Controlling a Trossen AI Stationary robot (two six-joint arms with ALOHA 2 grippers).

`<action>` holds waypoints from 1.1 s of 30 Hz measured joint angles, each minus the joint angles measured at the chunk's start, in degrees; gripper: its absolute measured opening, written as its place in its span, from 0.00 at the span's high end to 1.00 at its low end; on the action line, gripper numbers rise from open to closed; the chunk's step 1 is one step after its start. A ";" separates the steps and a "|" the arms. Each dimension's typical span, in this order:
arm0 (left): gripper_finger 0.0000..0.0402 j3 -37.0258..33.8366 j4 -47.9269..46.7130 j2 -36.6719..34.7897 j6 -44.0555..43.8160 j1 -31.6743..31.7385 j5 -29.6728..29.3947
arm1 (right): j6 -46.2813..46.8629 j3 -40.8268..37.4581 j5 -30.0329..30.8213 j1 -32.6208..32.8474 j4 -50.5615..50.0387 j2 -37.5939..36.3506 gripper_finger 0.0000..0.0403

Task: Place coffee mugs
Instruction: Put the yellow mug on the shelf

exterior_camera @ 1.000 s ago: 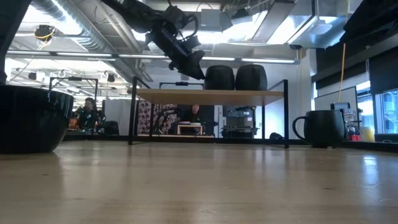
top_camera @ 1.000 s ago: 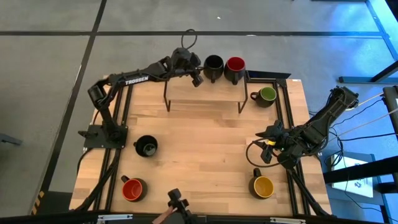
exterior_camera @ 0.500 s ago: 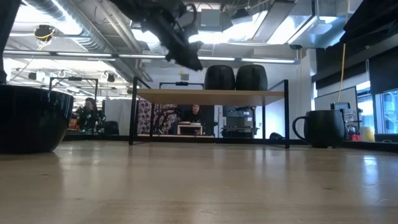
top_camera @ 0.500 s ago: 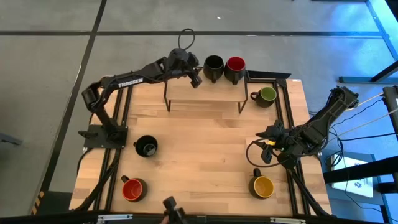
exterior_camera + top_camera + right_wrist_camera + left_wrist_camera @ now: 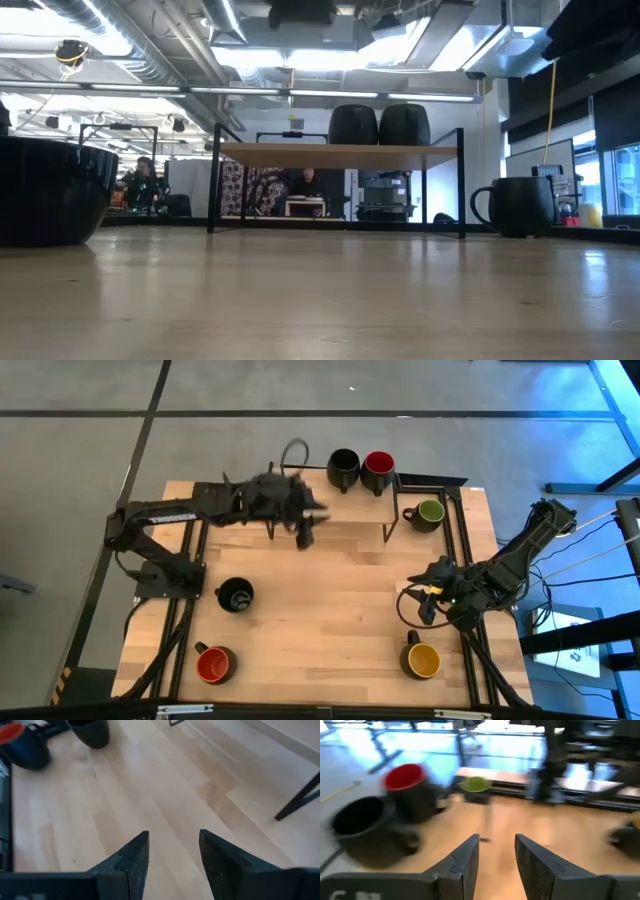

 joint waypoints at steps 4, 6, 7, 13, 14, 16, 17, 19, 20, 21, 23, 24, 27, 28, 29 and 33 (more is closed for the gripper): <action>0.70 -0.07 -4.88 -0.82 -3.17 -7.73 -0.41 | 0.00 0.00 0.05 0.01 3.07 0.56 0.59; 0.70 -0.14 -8.70 -0.80 -5.51 -11.71 -1.40 | -0.07 0.00 -0.07 0.02 4.58 1.13 0.59; 0.70 -0.14 -9.85 -0.69 -6.89 -13.81 -2.33 | -0.21 0.02 -0.58 0.00 5.54 1.55 0.59; 0.70 -0.24 -12.78 0.83 -16.30 -24.95 -7.98 | -1.78 0.02 -9.45 0.02 10.92 4.61 0.59; 0.70 -0.14 -11.26 1.29 -17.34 -26.24 -9.00 | -1.83 0.02 -12.28 0.02 12.13 5.17 0.59; 0.70 -0.09 -10.24 2.29 -19.44 -28.77 -11.72 | -1.84 0.02 -18.59 0.13 13.93 6.31 0.59; 0.70 -0.12 -8.91 3.18 -20.79 -29.69 -12.92 | -1.85 0.02 -22.03 0.41 15.17 6.95 0.59; 0.70 -0.12 -6.00 4.93 -23.58 -30.88 -14.02 | -1.58 0.02 -27.67 2.21 16.68 7.86 0.59; 0.70 -0.12 -5.00 5.83 -25.19 -31.40 -14.02 | -1.26 0.02 -30.33 3.21 17.98 8.22 0.59; 0.70 -0.12 -3.73 6.68 -26.89 -31.85 -13.63 | -0.72 0.03 -32.29 4.23 19.74 8.70 0.59; 0.70 -0.12 -3.07 8.44 -29.85 -32.63 -12.72 | 0.89 0.02 -34.11 6.76 20.45 9.26 0.59; 0.70 -0.12 -2.81 9.35 -31.20 -33.08 -12.47 | 2.02 0.02 -34.11 8.15 20.89 9.39 0.59; 0.70 -0.16 -2.81 11.97 -35.29 -34.90 -12.56 | 5.54 1.03 -33.66 12.02 20.97 9.39 0.59; 0.70 -0.16 -2.45 12.73 -36.47 -35.59 -12.69 | 6.49 1.55 -33.42 13.14 20.97 9.39 0.59; 0.70 -0.16 -2.46 13.51 -37.43 -36.38 -12.99 | 7.51 2.06 -33.36 14.24 20.97 9.39 0.59; 0.70 -0.16 -0.92 17.07 -41.51 -38.82 -13.96 | 11.66 3.56 -33.43 17.41 17.50 9.94 0.59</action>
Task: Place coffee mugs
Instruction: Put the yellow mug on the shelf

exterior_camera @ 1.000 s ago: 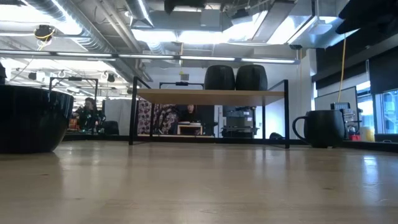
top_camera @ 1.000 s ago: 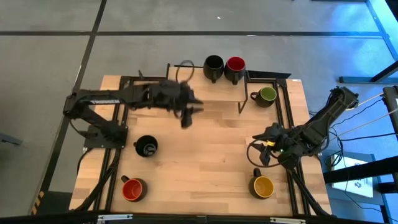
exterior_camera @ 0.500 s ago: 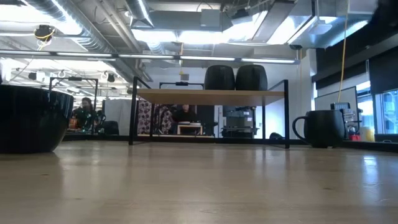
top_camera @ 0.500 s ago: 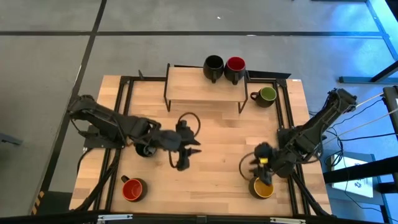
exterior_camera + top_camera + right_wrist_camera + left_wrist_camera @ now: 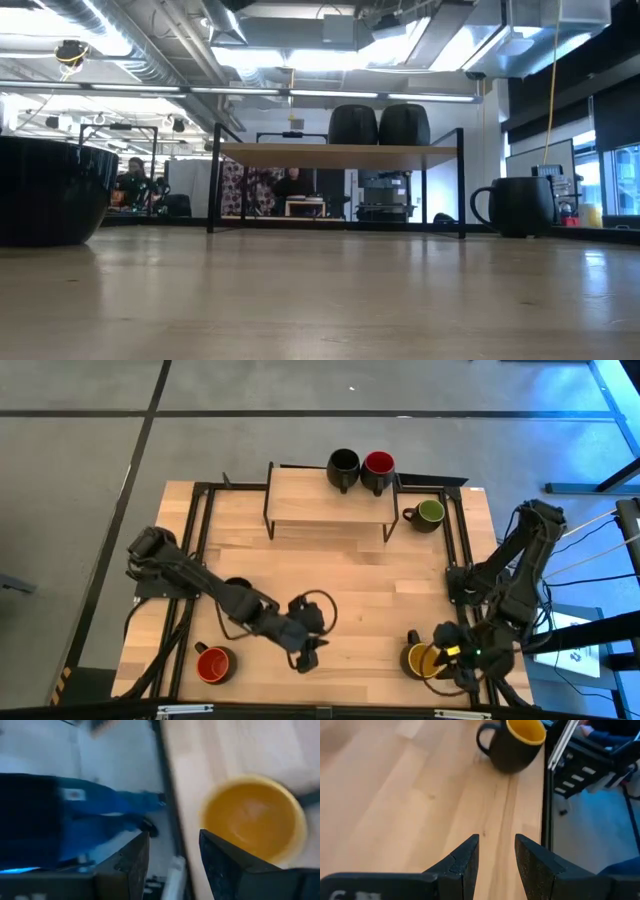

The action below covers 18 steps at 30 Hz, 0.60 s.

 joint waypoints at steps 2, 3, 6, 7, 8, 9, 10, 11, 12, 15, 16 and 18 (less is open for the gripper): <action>0.70 0.00 2.38 1.62 -1.57 -0.77 -0.33 | 3.52 0.07 -1.14 0.04 -5.44 1.13 0.59; 0.70 0.00 2.85 2.35 -1.96 -1.11 -0.35 | 5.69 0.03 -2.10 -0.12 -8.46 1.76 0.59; 0.70 0.00 4.80 4.12 -3.04 -1.63 -0.22 | 11.72 0.03 -2.62 -0.15 -15.67 3.35 0.59; 0.70 0.00 4.74 4.41 -3.61 -1.63 -0.14 | 13.57 0.03 -2.70 -0.14 -17.56 3.92 0.59; 0.70 0.00 4.72 4.53 -4.43 -1.64 -0.03 | 15.32 0.03 -2.65 -0.12 -18.88 4.34 0.59; 0.70 0.00 4.41 4.55 -4.98 -1.64 -0.01 | 16.98 0.03 -2.58 -0.10 -19.75 4.65 0.59; 0.70 0.00 4.37 4.56 -5.17 -1.61 -0.04 | 18.31 0.03 -2.46 -0.10 -20.03 4.95 0.59; 0.70 0.00 4.63 4.54 -5.21 -1.61 -0.10 | 19.10 0.03 -1.94 -0.10 -19.84 5.38 0.59; 0.70 0.00 4.72 4.54 -5.22 -1.61 -0.27 | 19.78 0.03 -1.41 -0.10 -19.51 5.76 0.59; 0.70 0.00 4.69 4.54 -5.24 -1.61 -1.22 | 20.99 0.03 0.83 -0.14 -18.34 6.69 0.59; 0.70 0.00 4.73 4.54 -5.48 -1.61 -1.30 | 21.74 0.03 1.19 -0.14 -18.17 7.13 0.59; 0.70 0.00 4.66 4.54 -6.42 -1.61 -1.43 | 23.46 0.03 1.27 -0.14 -18.54 8.02 0.59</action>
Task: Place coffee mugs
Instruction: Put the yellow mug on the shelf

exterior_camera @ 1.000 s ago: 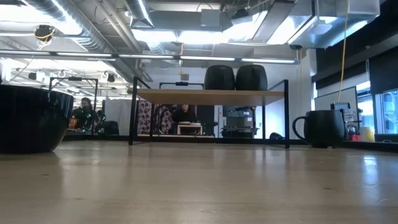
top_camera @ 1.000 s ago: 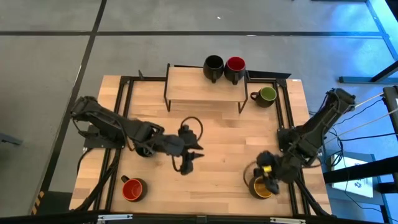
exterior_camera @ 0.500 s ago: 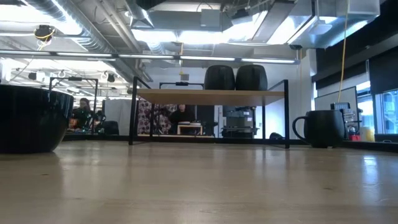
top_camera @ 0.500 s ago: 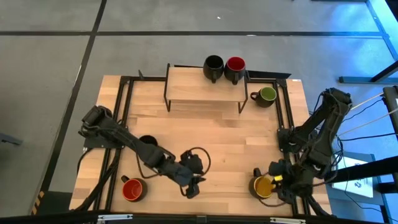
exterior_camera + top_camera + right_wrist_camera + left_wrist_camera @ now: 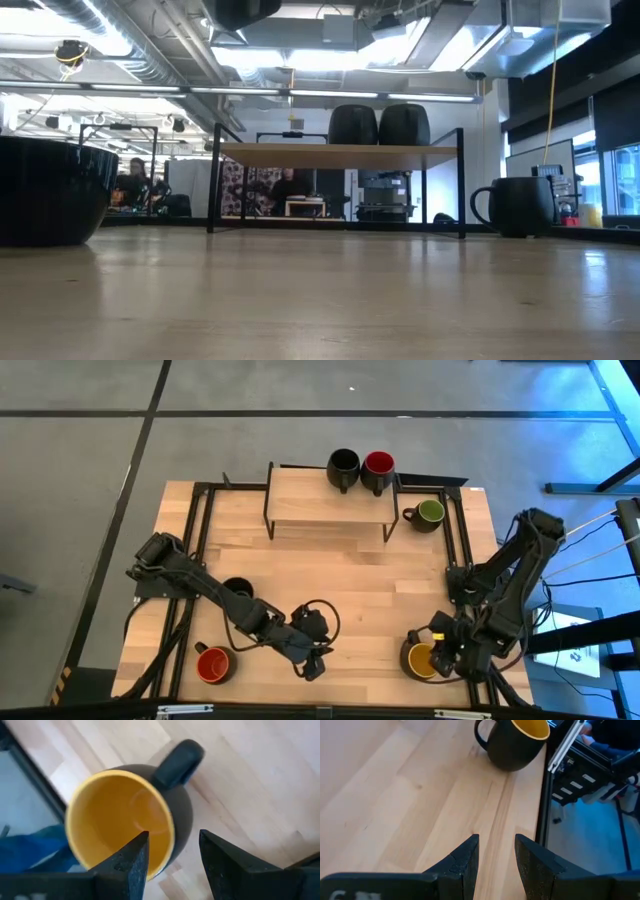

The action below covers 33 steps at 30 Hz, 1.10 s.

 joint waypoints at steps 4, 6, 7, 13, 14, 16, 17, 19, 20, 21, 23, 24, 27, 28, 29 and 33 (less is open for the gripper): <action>0.70 0.00 -0.04 0.00 -0.05 0.04 -0.71 | 2.57 0.00 -0.25 0.00 -1.02 2.21 0.59; 0.70 0.00 -0.07 0.00 0.13 0.06 -1.41 | 2.70 0.00 -0.25 0.00 -0.83 3.19 0.59; 0.70 0.00 -0.07 0.00 0.14 0.08 -1.48 | 2.86 0.00 -0.25 0.00 -0.73 3.81 0.60; 0.70 0.00 -0.28 0.00 1.82 0.52 -1.53 | 3.14 0.00 -0.22 0.00 -0.29 6.94 0.66; 0.70 0.00 -0.29 0.00 2.32 0.67 -1.53 | 3.14 0.00 -0.22 -0.02 -0.31 7.23 0.68; 0.70 0.00 -0.28 0.00 3.61 1.18 -1.38 | 3.11 0.00 -0.22 0.00 -0.31 7.61 0.73; 0.70 0.00 -0.30 0.00 4.54 1.49 -1.25 | 3.11 0.00 -0.20 0.00 -0.33 7.62 0.77; 0.70 0.00 -0.35 0.00 6.53 2.21 -1.17 | 3.17 0.00 -0.12 -0.02 -0.35 7.62 0.84; 0.70 0.00 -0.38 0.00 7.44 2.65 -0.87 | 3.47 0.00 -0.10 -0.01 -0.46 7.62 0.87; 0.70 0.00 -0.40 -0.06 8.52 3.16 -0.25 | 3.66 0.00 -0.19 0.00 -0.91 7.62 0.91; 0.70 0.00 -0.88 -0.75 12.05 4.16 1.16 | 3.82 -0.20 -0.69 0.00 -1.44 7.62 0.97; 0.70 0.00 -0.66 -1.28 14.05 4.75 2.05 | 3.87 -0.19 -0.67 0.00 -0.89 7.64 0.98; 0.70 0.00 -1.31 -3.18 19.05 6.18 4.58 | 3.09 -0.04 -0.38 0.00 -0.09 7.64 0.96; 0.70 0.00 -2.12 -3.79 20.55 6.64 4.96 | 2.18 -0.04 -0.38 0.00 -0.30 7.64 0.96; 0.70 0.00 -2.78 -4.36 21.98 7.04 5.20 | 1.30 -0.10 -0.40 -0.12 -0.23 7.64 0.97; 0.70 0.02 -6.80 -7.05 27.78 8.59 5.78 | -5.76 1.25 -0.13 -2.32 1.13 7.62 0.98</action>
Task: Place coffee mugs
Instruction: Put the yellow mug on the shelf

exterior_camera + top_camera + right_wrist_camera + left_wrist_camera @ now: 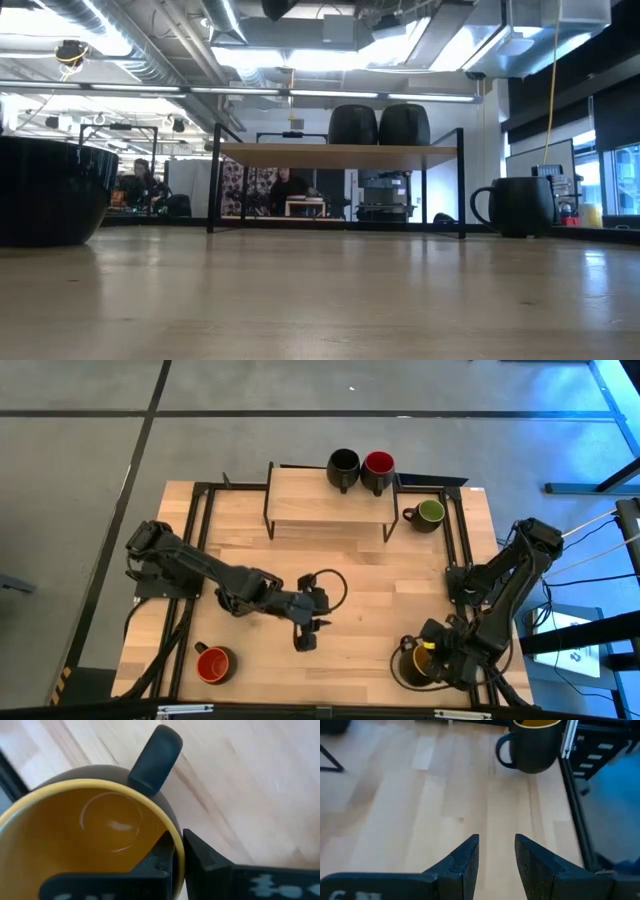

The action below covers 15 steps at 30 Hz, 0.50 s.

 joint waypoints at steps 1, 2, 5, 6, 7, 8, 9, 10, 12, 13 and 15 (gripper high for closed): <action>0.70 0.00 -1.41 -0.65 0.97 0.36 0.02 | -1.86 0.47 0.25 -1.06 -0.30 0.00 0.98; 0.70 0.00 -2.65 -1.03 1.48 0.74 0.00 | -3.83 0.79 0.39 -2.38 -0.79 0.00 0.98; 0.70 0.00 -4.61 -1.63 4.02 1.58 0.13 | -10.54 1.82 1.87 -6.86 -1.17 0.02 0.99; 0.70 0.00 -5.23 -1.74 5.06 1.59 0.35 | -13.42 2.48 2.25 -8.48 -0.82 0.00 0.99; 0.70 0.00 -5.54 -1.84 5.83 1.58 0.48 | -16.55 3.08 2.63 -10.01 -0.11 0.00 0.99; 0.70 -0.06 -6.14 -1.85 6.72 1.51 0.63 | -20.34 3.71 3.12 -11.65 0.11 0.00 0.99; 0.70 -0.65 -6.33 -1.88 7.28 1.42 0.88 | -24.77 4.36 3.53 -13.29 0.03 0.00 0.99; 0.70 -1.61 -6.19 -1.89 7.59 1.40 1.63 | -29.38 5.02 3.81 -14.84 0.01 0.00 0.99; 0.70 -4.05 -5.42 -1.87 7.52 1.47 3.40 | -37.89 6.38 3.80 -18.19 0.43 0.00 0.99; 0.70 -5.43 -4.56 -1.96 7.34 1.51 4.74 | -41.05 7.13 3.48 -19.87 0.75 0.00 0.99; 0.70 -8.34 -1.65 -2.21 6.72 1.53 6.92 | -46.75 8.14 2.42 -23.39 1.20 -0.02 0.99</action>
